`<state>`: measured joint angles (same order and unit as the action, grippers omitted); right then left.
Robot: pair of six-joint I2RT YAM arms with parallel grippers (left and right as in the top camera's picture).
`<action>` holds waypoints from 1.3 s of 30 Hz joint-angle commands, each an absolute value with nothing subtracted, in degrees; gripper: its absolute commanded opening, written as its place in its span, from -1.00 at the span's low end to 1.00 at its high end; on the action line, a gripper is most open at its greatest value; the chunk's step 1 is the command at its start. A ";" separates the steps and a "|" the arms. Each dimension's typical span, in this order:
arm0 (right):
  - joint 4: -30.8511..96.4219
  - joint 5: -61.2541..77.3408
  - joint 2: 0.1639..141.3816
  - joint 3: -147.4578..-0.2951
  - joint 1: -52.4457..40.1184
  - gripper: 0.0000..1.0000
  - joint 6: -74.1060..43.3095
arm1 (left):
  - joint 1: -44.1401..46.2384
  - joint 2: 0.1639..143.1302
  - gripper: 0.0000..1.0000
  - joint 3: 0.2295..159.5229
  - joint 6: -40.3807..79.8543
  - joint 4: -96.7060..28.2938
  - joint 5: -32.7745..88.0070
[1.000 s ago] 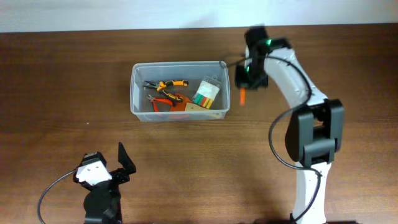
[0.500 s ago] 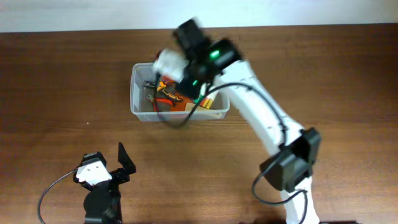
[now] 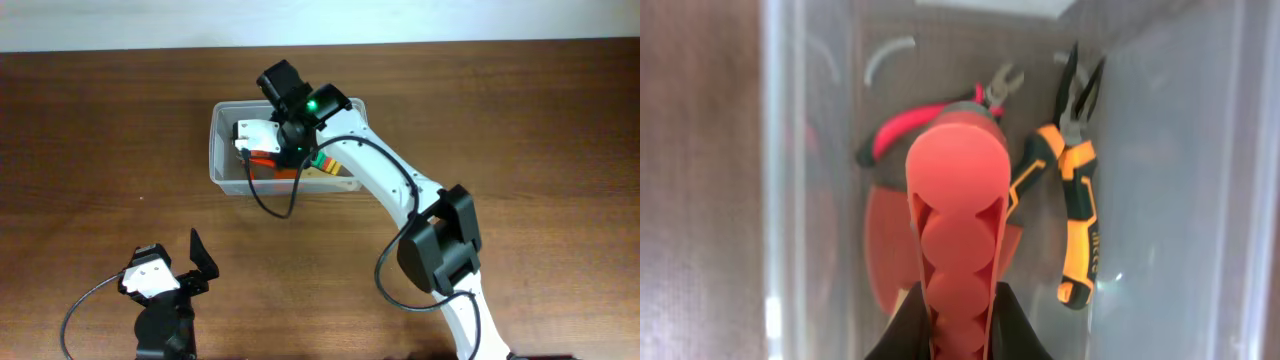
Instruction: Pack container
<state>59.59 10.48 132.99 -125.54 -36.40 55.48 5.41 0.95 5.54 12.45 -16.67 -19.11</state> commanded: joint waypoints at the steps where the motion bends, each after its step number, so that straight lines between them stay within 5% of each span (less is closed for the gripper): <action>1: 59.07 11.09 135.13 -125.23 -33.69 -0.74 56.07 | 5.63 0.69 0.98 5.32 11.94 -16.71 -19.31; 2: 59.05 11.64 135.20 -125.23 -33.23 0.04 54.83 | 5.63 0.69 0.98 5.32 11.94 -16.71 -19.33; 4: 58.65 11.57 135.11 -125.32 -33.23 0.31 52.51 | 5.63 0.69 0.99 5.32 11.94 -16.71 -19.31; 6: 58.67 10.87 134.47 -126.19 -33.34 0.97 47.57 | 5.63 0.69 0.99 5.32 11.94 -16.71 -19.33; 13: 66.89 7.44 129.03 -137.32 -33.58 0.97 26.30 | 5.63 0.69 0.99 5.32 11.94 -16.71 -19.33; 21: 76.16 4.93 122.61 -150.89 -33.36 0.97 22.74 | 5.63 0.69 0.98 5.32 11.94 -16.71 -19.31; 28: 77.97 7.22 120.68 -151.68 -33.78 0.97 4.54 | 5.63 0.69 0.99 5.32 11.94 -16.71 -19.31; 39: 81.69 3.51 115.46 -151.74 -28.45 0.97 4.60 | 5.63 0.69 0.99 5.32 11.94 -16.71 -19.31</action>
